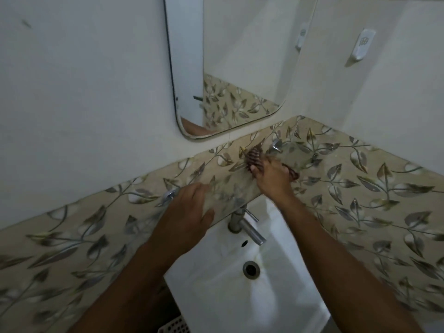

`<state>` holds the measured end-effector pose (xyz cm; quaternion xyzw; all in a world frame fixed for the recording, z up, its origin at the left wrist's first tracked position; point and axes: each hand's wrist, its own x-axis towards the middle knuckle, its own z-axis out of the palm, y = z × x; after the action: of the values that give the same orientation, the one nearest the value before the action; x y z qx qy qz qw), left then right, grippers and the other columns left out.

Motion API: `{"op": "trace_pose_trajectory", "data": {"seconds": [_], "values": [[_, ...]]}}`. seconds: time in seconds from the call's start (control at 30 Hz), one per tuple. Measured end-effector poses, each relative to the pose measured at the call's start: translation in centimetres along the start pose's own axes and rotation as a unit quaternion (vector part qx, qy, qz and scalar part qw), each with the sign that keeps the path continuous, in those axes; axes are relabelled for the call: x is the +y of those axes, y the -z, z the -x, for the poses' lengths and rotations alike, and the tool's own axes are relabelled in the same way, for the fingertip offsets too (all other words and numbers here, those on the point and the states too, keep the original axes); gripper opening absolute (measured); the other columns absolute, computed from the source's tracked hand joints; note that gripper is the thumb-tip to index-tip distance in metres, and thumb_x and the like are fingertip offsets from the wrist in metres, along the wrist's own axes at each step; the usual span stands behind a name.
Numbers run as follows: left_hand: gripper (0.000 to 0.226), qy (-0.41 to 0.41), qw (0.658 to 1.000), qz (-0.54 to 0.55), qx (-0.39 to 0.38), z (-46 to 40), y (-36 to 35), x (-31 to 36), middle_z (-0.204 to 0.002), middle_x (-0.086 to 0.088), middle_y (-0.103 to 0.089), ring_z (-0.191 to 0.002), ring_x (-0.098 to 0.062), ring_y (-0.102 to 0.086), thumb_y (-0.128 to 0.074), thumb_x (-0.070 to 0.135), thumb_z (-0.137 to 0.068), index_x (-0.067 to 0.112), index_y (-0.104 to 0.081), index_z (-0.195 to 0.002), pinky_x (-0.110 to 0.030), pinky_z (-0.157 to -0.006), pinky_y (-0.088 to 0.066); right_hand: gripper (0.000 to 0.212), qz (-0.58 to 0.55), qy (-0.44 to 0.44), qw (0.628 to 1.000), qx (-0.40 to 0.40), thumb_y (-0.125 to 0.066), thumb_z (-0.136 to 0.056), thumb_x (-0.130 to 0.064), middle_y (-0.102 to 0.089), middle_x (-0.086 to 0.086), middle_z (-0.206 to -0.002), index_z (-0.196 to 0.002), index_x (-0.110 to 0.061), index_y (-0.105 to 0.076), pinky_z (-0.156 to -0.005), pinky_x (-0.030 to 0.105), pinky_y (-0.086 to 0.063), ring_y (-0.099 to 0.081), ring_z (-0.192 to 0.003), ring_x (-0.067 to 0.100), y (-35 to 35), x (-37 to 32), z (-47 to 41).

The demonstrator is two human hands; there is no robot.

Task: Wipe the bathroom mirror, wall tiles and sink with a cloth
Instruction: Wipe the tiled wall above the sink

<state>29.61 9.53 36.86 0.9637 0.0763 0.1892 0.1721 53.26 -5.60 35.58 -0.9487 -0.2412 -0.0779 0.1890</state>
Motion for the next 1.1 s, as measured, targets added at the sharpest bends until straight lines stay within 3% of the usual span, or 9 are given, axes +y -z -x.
{"op": "trace_pose_trajectory", "data": {"seconds": [0.1, 0.17, 0.27, 0.4, 0.53, 0.67, 0.93, 1.03, 1.1], "values": [[0.055, -0.005, 1.000, -0.005, 0.019, 0.4, 0.5, 0.0, -0.134, -0.010, -0.055, -0.124, -0.024, -0.048, -0.034, 0.046, -0.098, 0.011, -0.048, -0.138, -0.038, -0.106, -0.039, 0.062, -0.007, 0.071, 0.997, 0.034, -0.034, -0.098, -0.050, -0.053, 0.020, -0.143, -0.146, -0.014, -0.047, -0.105, 0.048, -0.041, -0.052, -0.128, 0.038, -0.9, -5.6, 6.8], [0.056, 0.005, 1.000, -0.006, 0.023, 0.5, 0.9, 0.2, -0.136, -0.009, -0.053, -0.125, -0.023, -0.047, -0.033, 0.050, -0.100, 0.013, -0.048, -0.140, -0.039, -0.108, -0.038, 0.054, -0.024, 0.138, 0.989, 0.050, -0.044, -0.095, -0.039, -0.056, 0.016, -0.141, -0.143, -0.014, -0.049, -0.106, 0.049, -0.044, -0.054, -0.128, 0.035, -1.9, -9.4, 11.2], [0.052, 0.015, 0.999, -0.021, 0.034, 1.2, 1.3, -0.2, -0.134, -0.008, -0.052, -0.124, -0.024, -0.046, -0.038, 0.049, -0.100, 0.016, -0.051, -0.139, -0.038, -0.107, -0.040, 0.047, -0.044, 0.198, 0.979, 0.009, -0.046, -0.096, -0.033, -0.054, 0.004, -0.143, -0.142, -0.021, -0.049, -0.110, 0.044, -0.041, -0.050, -0.131, 0.023, -2.5, -11.5, 13.1], [0.053, 0.007, 0.998, -0.053, 0.021, 2.8, 2.5, -1.5, -0.131, -0.009, -0.054, -0.119, -0.027, -0.050, -0.034, 0.050, -0.101, 0.014, -0.053, -0.136, -0.039, -0.102, -0.043, 0.064, -0.065, 0.103, 0.992, 0.002, -0.030, -0.091, -0.060, -0.061, 0.006, -0.135, -0.135, -0.022, -0.057, -0.105, 0.044, -0.043, -0.057, -0.122, 0.028, -2.0, -6.9, 7.9], [0.052, 0.032, 0.998, -0.036, 0.051, 5.3, 4.3, -2.6, -0.123, -0.011, -0.061, -0.112, -0.031, -0.055, -0.039, 0.045, -0.095, 0.011, -0.059, -0.129, -0.041, -0.095, -0.048, 0.060, -0.041, -0.001, 0.999, 0.019, -0.040, -0.098, -0.052, -0.057, 0.020, -0.135, -0.136, -0.009, -0.054, -0.106, 0.049, -0.041, -0.053, -0.124, 0.038, -1.0, -4.1, 4.3], [0.053, 0.077, 0.995, -0.016, 0.068, 7.8, 5.0, -4.6, -0.126, -0.011, -0.059, -0.117, -0.030, -0.053, -0.039, 0.046, -0.095, 0.012, -0.057, -0.131, -0.042, -0.099, -0.046, 0.058, -0.035, 0.038, 0.998, 0.029, -0.050, -0.100, -0.042, -0.054, 0.023, -0.141, -0.145, -0.005, -0.046, -0.109, 0.047, -0.041, -0.051, -0.129, 0.039, -1.6, -8.8, 8.0], [0.042, 0.134, 0.981, 0.065, 0.120, 9.7, 5.1, -5.6, -0.128, -0.006, -0.055, -0.119, -0.021, -0.049, -0.035, 0.036, -0.103, 0.013, -0.052, -0.134, -0.039, -0.103, -0.043, 0.058, -0.082, 0.223, 0.971, -0.006, -0.037, -0.101, -0.050, -0.050, 0.008, -0.150, -0.147, -0.016, -0.045, -0.115, 0.044, -0.037, -0.045, -0.140, 0.026, -3.9, -19.0, 19.3], [0.041, 0.140, 0.975, 0.058, 0.164, 10.5, 6.1, -5.7, -0.132, -0.005, -0.054, -0.122, -0.018, -0.045, -0.039, 0.032, -0.103, 0.013, -0.050, -0.137, -0.025, -0.104, -0.034, 0.059, -0.099, 0.194, 0.976, -0.021, -0.038, -0.098, -0.057, -0.054, 0.003, -0.147, -0.145, -0.023, -0.048, -0.113, 0.043, -0.040, -0.050, -0.135, 0.022, -3.5, -16.8, 17.3], [0.036, 0.114, 0.978, 0.026, 0.175, 11.2, 6.6, -6.1, -0.126, -0.010, -0.057, -0.119, -0.024, -0.048, -0.039, 0.026, -0.104, 0.009, -0.056, -0.130, -0.034, -0.105, -0.039, 0.062, -0.085, 0.131, 0.988, -0.006, -0.038, -0.100, -0.056, -0.049, 0.007, -0.151, -0.149, -0.020, -0.043, -0.117, 0.046, -0.035, -0.044, -0.140, 0.026, -3.3, -15.7, 16.3]]}}
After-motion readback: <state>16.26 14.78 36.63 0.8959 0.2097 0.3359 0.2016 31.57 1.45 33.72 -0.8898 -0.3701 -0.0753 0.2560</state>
